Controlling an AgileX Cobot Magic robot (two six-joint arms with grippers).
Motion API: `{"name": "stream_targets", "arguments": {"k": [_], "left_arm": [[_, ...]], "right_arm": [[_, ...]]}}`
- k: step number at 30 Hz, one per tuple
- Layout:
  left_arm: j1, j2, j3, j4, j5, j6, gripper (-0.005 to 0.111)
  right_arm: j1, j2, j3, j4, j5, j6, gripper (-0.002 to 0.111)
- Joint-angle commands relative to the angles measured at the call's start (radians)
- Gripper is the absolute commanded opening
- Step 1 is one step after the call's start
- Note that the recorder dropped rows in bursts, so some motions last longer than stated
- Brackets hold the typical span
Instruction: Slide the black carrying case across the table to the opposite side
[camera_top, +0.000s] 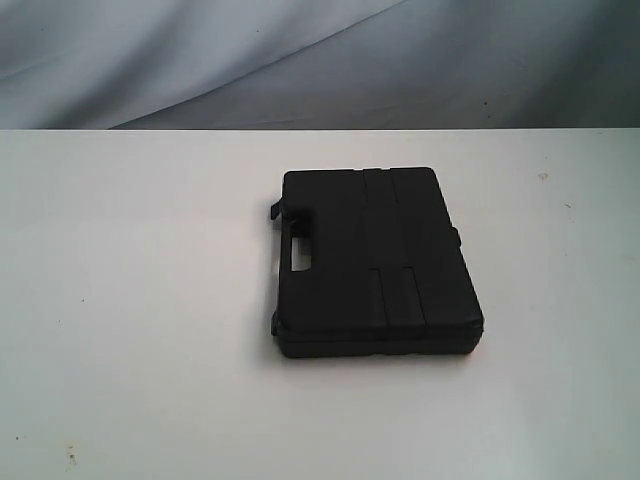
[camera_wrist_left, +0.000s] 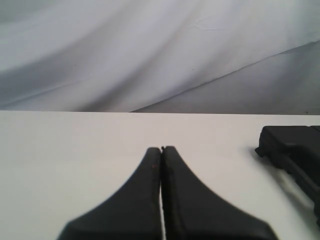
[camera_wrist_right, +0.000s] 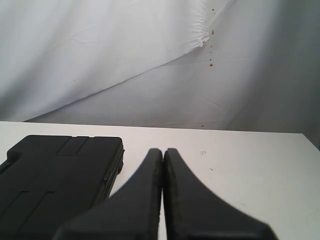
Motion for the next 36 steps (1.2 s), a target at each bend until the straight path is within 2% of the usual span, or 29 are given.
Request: {"name": "stream_targets", "arguments": {"k": [1,8,15,21,27,32,36], "left_arm": [[-0.005,-0.005,0.005,0.001,-0.005,-0.001,0.0],[-0.005,-0.005,0.005,0.001,-0.005,-0.001,0.0],[-0.005,-0.005,0.005,-0.03,-0.063,-0.006,0.0],[-0.005,-0.005,0.005,-0.032,-0.124,-0.177,0.0],[-0.005,-0.005,-0.106,-0.156,-0.066,-0.214,0.0],[-0.005,0.007,-0.224,-0.162,0.123,-0.204,0.0],[-0.005,0.102,-0.29,-0.162,0.2,-0.159,0.0]], "right_arm": [[-0.008,-0.006,0.003,-0.001,0.0,0.001,0.0],[-0.008,-0.006,0.003,-0.001,-0.002,0.003,0.0],[-0.008,-0.006,0.003,-0.001,-0.002,0.001,0.0],[-0.008,-0.006,0.003,-0.001,-0.002,0.001,0.0],[-0.008,-0.006,0.003,-0.001,-0.002,0.001,0.0],[-0.008,-0.006,0.003,-0.001,-0.002,0.001,0.0],[-0.008,-0.006,0.003,-0.001,-0.002,0.001,0.0]]}}
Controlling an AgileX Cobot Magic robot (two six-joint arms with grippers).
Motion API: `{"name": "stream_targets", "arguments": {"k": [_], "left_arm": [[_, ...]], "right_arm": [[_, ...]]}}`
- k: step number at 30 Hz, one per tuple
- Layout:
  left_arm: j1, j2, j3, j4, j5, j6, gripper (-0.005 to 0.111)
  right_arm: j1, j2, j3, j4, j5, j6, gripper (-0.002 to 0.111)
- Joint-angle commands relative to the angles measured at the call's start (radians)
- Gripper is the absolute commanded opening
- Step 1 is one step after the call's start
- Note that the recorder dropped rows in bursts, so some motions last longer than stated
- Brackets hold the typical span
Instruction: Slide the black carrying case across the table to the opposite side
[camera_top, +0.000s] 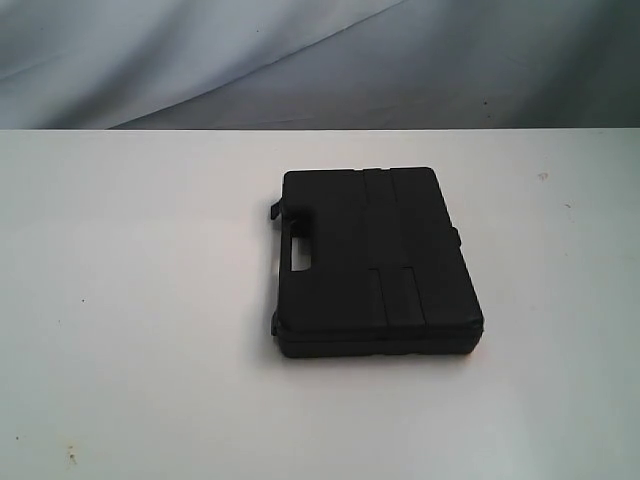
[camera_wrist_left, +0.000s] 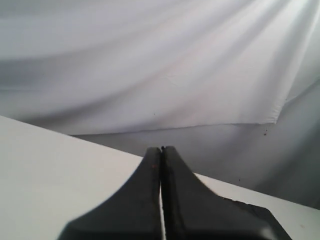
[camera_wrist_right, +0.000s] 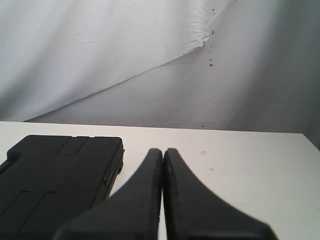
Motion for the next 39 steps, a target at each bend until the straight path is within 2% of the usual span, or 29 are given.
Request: {"name": "stream_targets", "arguments": {"k": [1,5,8,15,22,24,26,29,35,39], "left_arm": [[-0.005,0.109,-0.071,-0.008,0.097,0.058,0.0],[-0.005,0.217,-0.125,-0.008,0.15,0.086,0.0],[-0.005,0.292,-0.169,-0.057,0.179,0.173,0.0],[-0.005,0.472,-0.228,-0.389,0.242,0.517,0.0],[-0.005,0.646,-0.313,-0.389,0.325,0.532,0.0],[-0.012,0.685,-0.335,-0.345,0.325,0.507,0.0],[-0.042,0.716,-0.359,-0.273,0.325,0.436,0.0],[-0.127,0.768,-0.389,-0.156,0.308,0.313,0.0],[-0.358,0.95,-0.465,0.052,0.266,0.06,0.0],[-0.461,1.091,-0.547,0.139,0.251,-0.082,0.0]], "right_arm": [[-0.008,-0.006,0.003,-0.001,-0.002,0.001,0.0],[-0.008,-0.006,0.003,-0.001,-0.002,0.001,0.0],[-0.008,-0.006,0.003,-0.001,-0.002,0.001,0.0],[-0.008,-0.006,0.003,-0.001,-0.002,0.001,0.0],[-0.008,-0.006,0.003,-0.001,-0.002,0.001,0.0],[-0.008,-0.006,0.003,-0.001,-0.002,0.001,0.0],[-0.008,-0.006,0.003,-0.001,-0.002,0.001,0.0],[-0.008,-0.006,0.003,-0.001,-0.002,0.001,0.0],[-0.008,-0.006,0.003,-0.001,-0.002,0.001,0.0],[-0.008,-0.006,0.003,-0.001,-0.002,0.001,0.0]]}}
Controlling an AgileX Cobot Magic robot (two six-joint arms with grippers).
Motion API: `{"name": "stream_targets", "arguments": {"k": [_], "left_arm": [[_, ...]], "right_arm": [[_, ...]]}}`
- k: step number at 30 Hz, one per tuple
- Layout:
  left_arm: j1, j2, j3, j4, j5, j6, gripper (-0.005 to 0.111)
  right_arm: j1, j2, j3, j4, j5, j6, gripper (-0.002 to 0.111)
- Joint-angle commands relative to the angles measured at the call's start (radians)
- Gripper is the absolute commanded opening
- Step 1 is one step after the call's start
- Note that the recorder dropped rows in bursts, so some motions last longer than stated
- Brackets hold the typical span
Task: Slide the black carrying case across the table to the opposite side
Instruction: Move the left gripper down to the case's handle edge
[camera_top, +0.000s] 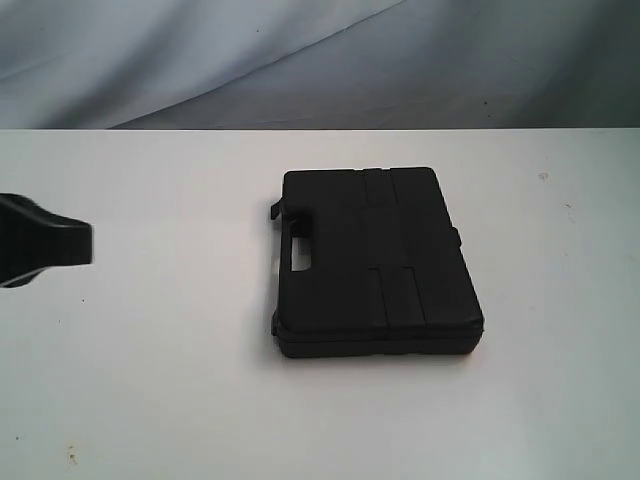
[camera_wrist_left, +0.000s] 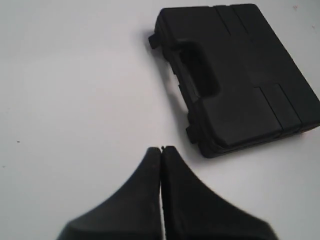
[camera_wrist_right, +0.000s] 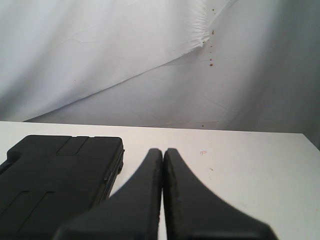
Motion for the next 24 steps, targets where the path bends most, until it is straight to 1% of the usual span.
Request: {"name": "stream_targets", "arguments": {"k": [1,4,8,13,16,18,24], "left_arm": [[-0.109,0.162,-0.097,0.112,-0.032,-0.177,0.0],[-0.157,0.278,-0.173,0.167,-0.025,-0.25,0.0],[-0.197,0.409,-0.279,0.226,-0.01,-0.319,0.0],[-0.202,0.537,-0.383,0.271,-0.003,-0.406,0.0],[-0.202,0.615,-0.447,0.318,0.063,-0.461,0.0],[-0.202,0.666,-0.5,0.338,0.12,-0.467,0.0],[-0.202,0.796,-0.669,0.331,0.258,-0.467,0.0]], "right_arm": [[-0.008,-0.006,0.003,-0.001,-0.002,0.001,0.0],[-0.008,-0.006,0.003,-0.001,-0.002,0.001,0.0],[-0.008,-0.006,0.003,-0.001,-0.002,0.001,0.0],[-0.008,-0.006,0.003,-0.001,-0.002,0.001,0.0],[-0.008,-0.006,0.003,-0.001,-0.002,0.001,0.0],[-0.008,-0.006,0.003,-0.001,-0.002,0.001,0.0],[-0.008,-0.006,0.003,-0.001,-0.002,0.001,0.0]]}}
